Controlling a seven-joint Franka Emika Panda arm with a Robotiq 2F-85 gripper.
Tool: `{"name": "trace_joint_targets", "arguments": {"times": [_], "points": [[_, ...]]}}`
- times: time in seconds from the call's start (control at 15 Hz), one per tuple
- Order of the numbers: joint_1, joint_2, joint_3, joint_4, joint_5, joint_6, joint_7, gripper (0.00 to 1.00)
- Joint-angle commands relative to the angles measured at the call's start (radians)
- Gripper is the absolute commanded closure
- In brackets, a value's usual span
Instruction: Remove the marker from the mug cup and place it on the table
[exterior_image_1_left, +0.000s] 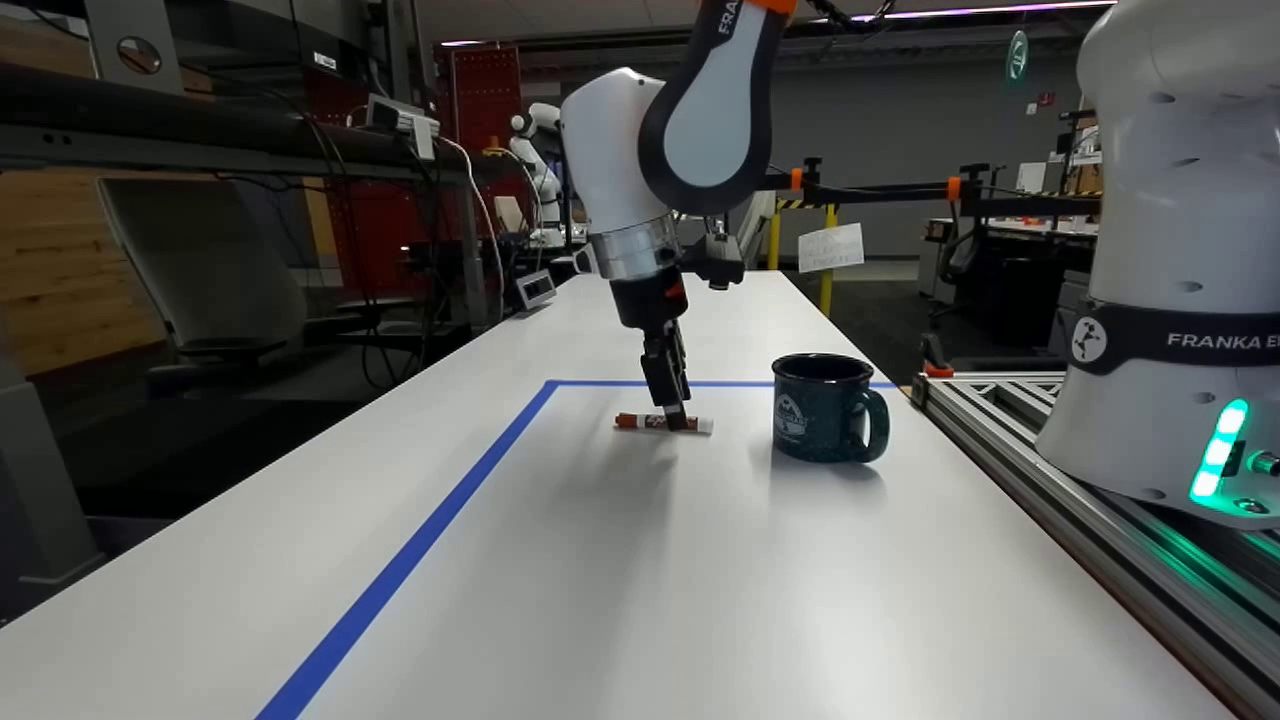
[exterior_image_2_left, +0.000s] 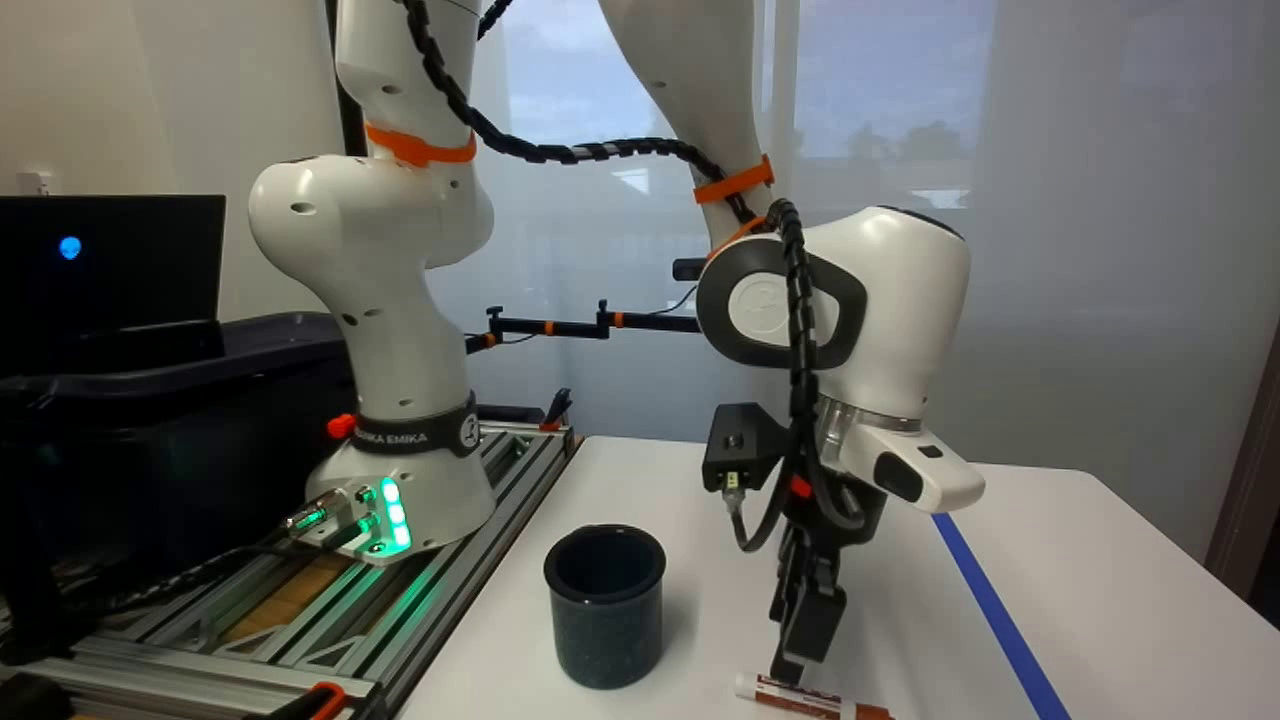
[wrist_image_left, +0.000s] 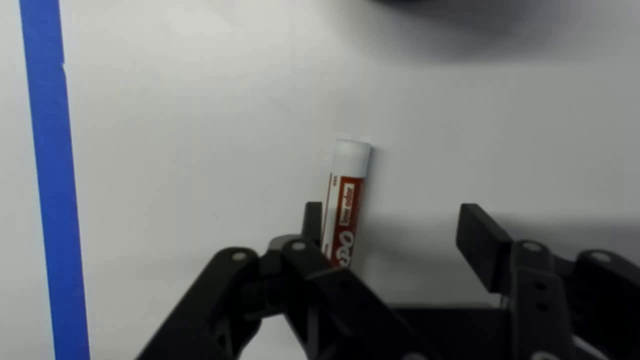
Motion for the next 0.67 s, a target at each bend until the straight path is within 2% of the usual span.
{"name": "trace_joint_targets", "arguments": {"times": [0.0,0.27,0.6], "points": [[0.016,-0.178,0.022,-0.077,0.005,-0.129,-0.088,0.0],[0.022,-0.351,0.061,-0.123,0.041,-0.322,-0.16,0.0],[0.038,-0.539,0.088,-0.156,0.023,-0.473,-0.118,0.0]]}}
